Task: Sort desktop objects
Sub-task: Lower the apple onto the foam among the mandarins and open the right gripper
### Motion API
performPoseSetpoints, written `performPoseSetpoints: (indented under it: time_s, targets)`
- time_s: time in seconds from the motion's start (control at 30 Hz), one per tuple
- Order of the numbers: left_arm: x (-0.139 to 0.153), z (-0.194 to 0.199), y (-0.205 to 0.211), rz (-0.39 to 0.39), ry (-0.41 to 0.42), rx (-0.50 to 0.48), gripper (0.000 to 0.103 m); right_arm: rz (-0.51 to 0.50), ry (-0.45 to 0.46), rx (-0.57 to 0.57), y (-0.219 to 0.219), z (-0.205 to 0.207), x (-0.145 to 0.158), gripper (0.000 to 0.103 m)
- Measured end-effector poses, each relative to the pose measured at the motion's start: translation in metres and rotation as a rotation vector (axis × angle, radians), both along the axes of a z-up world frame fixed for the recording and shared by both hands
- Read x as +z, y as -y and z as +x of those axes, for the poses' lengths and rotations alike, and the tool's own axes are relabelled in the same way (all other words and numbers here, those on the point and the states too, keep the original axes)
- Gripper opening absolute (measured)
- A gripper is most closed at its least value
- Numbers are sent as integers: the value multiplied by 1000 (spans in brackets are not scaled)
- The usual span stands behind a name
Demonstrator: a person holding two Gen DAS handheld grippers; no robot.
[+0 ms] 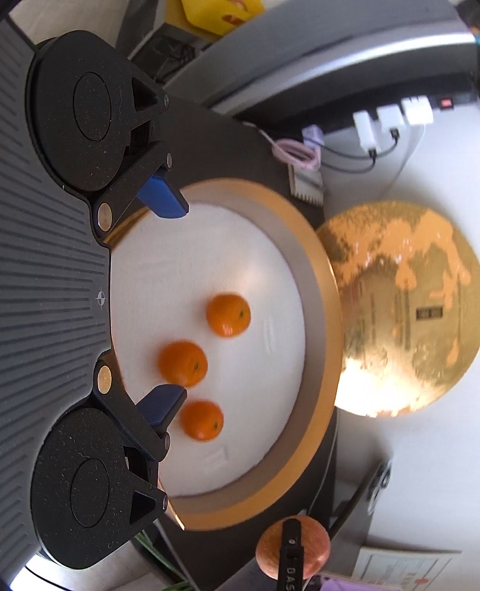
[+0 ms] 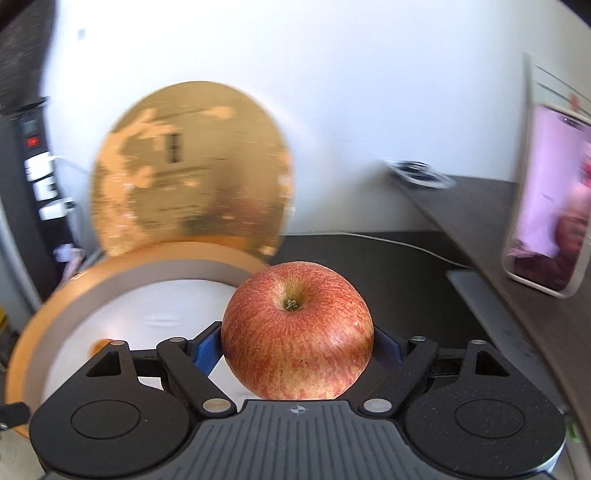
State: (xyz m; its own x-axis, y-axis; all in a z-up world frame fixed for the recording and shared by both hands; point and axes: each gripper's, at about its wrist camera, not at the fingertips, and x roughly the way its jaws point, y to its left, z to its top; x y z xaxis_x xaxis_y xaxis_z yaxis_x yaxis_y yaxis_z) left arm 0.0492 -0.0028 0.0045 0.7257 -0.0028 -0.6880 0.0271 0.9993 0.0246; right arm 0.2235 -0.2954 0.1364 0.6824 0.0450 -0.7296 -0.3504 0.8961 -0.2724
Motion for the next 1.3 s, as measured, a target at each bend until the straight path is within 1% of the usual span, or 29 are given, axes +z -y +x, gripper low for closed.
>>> performPoseSetpoints:
  time_s: [0.1,0.17,0.3,0.4,0.5,0.8,1.0,1.07,1.1,1.3]
  targets:
    - [-5,-3,-14,7,-4,34,99,-6,-52,55,-27,5,-19,82]
    - [-9,-5,-22,12,-8,46,99,-15,-101,90,-46,10,-37,82]
    - [-15,-8,-31,21,-7,42,99,-22,-209,125,-76,21,-73,82]
    - [-17,-8,-33,29,7,30,99,-41,-253,139,-91,22,-91,82]
    - [-19,-5,-34,30,12,17,99,-58,-268,132,-98,24,-101,82]
    - [-25,4,-36,14,-1,1,99,-76,-343,106,-98,28,-119,82]
    - [-26,5,-35,13,-8,4,99,-76,-359,101,-96,27,-121,83]
    - [-25,4,-34,14,-9,5,99,-73,-347,104,-95,26,-119,83]
    - [-25,4,-33,14,-10,6,99,-71,-335,107,-95,25,-117,85]
    - [-23,2,-28,12,-22,9,99,-9,-239,110,-86,12,-78,88]
